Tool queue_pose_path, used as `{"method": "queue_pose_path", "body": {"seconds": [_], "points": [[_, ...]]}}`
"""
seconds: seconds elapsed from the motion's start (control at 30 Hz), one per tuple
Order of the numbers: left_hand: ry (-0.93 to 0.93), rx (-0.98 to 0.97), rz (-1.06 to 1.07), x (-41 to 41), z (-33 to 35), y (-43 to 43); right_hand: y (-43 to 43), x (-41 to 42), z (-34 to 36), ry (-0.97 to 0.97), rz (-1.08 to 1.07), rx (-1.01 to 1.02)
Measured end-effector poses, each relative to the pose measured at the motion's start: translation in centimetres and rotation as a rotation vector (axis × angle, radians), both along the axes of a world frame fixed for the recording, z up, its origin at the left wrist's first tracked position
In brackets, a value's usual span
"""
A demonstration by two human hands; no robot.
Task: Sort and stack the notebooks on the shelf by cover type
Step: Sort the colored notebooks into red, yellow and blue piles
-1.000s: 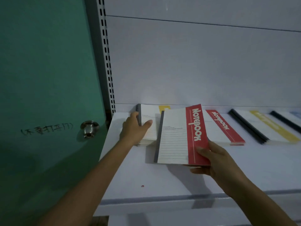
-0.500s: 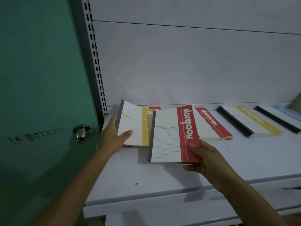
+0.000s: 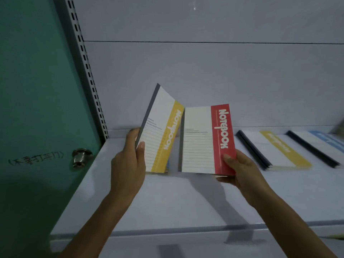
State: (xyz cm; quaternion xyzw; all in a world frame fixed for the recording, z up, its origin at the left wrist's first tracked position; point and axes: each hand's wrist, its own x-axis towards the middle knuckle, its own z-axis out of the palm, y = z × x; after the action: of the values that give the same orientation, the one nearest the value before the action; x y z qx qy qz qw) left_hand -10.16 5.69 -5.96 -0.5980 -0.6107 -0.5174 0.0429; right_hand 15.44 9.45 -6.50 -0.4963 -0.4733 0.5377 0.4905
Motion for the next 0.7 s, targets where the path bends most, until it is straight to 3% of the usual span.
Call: {"method": "queue_pose_path", "body": {"seconds": [0.17,0.3,0.47,0.57,0.7], "points": [[0.103,0.045,0.016,4.5,0.2,0.3,5.0,5.7,-0.8,-0.199,-0.130,0.023],[0.023,0.037,-0.009,7.4,0.1,0.4,7.7,6.1,-1.8,-0.169,-0.055,-0.091],[-0.094,0.046,-0.036,11.2,-0.6,0.5,8.6,7.1,-3.0,-0.261,0.052,-0.063],[-0.149,0.054,-0.041,13.5,-0.8,0.9,8.8,6.6,-3.1,-0.352,0.067,0.018],[-0.195,0.037,-0.061,15.2,-1.2,0.9,9.4,5.5,-3.3,-0.678,-0.008,0.286]]}}
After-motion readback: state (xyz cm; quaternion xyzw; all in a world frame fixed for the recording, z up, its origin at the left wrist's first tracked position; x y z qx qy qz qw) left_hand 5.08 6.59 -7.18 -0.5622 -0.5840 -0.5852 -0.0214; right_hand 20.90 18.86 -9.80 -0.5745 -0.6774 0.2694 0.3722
